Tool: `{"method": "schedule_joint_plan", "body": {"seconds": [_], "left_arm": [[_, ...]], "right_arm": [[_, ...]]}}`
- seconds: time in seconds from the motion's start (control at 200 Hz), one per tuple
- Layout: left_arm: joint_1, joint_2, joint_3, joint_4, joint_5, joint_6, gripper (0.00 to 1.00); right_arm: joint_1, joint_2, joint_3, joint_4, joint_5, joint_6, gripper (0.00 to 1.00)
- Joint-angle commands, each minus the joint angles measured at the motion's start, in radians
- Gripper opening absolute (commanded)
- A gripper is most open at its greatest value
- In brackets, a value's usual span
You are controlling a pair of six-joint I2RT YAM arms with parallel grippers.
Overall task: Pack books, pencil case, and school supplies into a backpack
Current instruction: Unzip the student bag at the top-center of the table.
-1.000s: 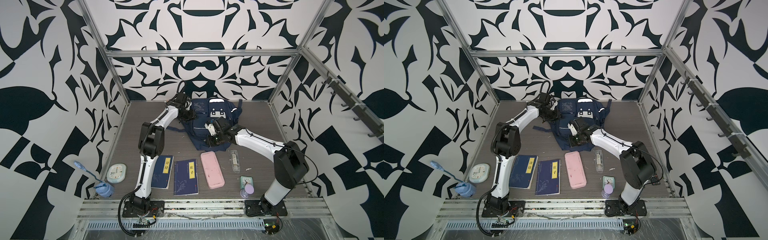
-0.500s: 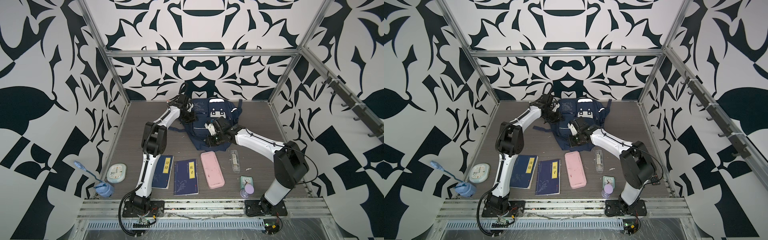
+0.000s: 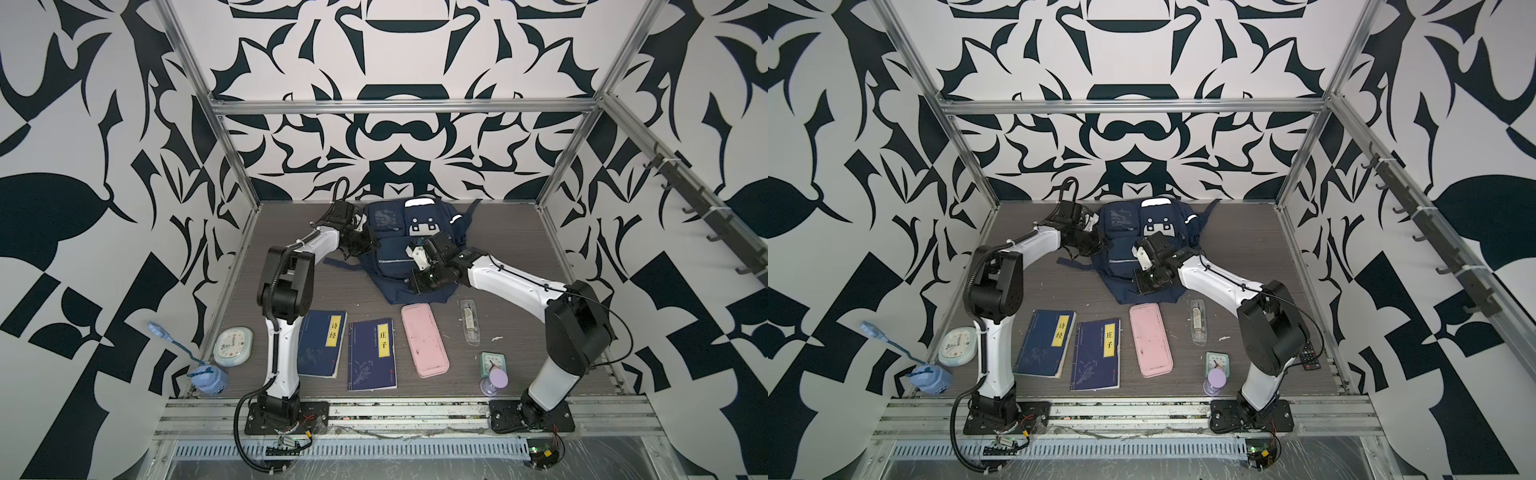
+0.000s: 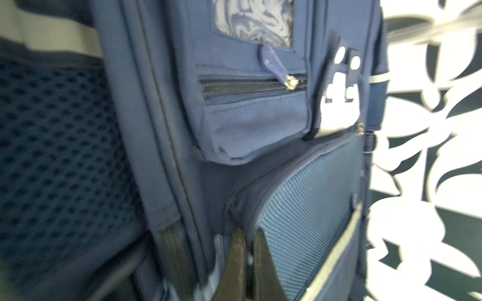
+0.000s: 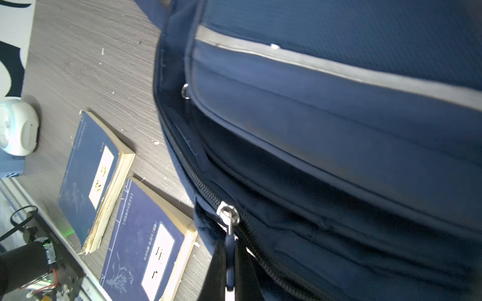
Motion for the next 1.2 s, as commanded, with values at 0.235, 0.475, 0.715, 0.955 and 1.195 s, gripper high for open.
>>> {"method": "schedule_joint_plan", "body": {"seconds": [0.235,0.475,0.715,0.955,1.195], "left_arm": [[0.084,-0.212,-0.353,0.527,-0.084,-0.393,0.0],[0.055,-0.224,-0.365,0.633,-0.099,-0.51,0.0],[0.048,-0.227,-0.376,0.687,-0.119,-0.565,0.0],[0.045,-0.23,-0.38,0.703,-0.127,-0.578,0.0],[0.042,-0.233,-0.389,0.715,-0.14,-0.587,0.0]], "right_arm": [[0.03,0.057,0.111,-0.024,-0.009,-0.058,0.0],[0.108,0.141,0.198,-0.049,-0.014,-0.062,0.0],[0.164,0.263,0.336,-0.062,-0.029,-0.03,0.0],[0.166,0.382,0.447,-0.003,-0.099,0.053,0.0],[0.167,0.435,0.517,0.032,-0.113,0.107,0.0]]}}
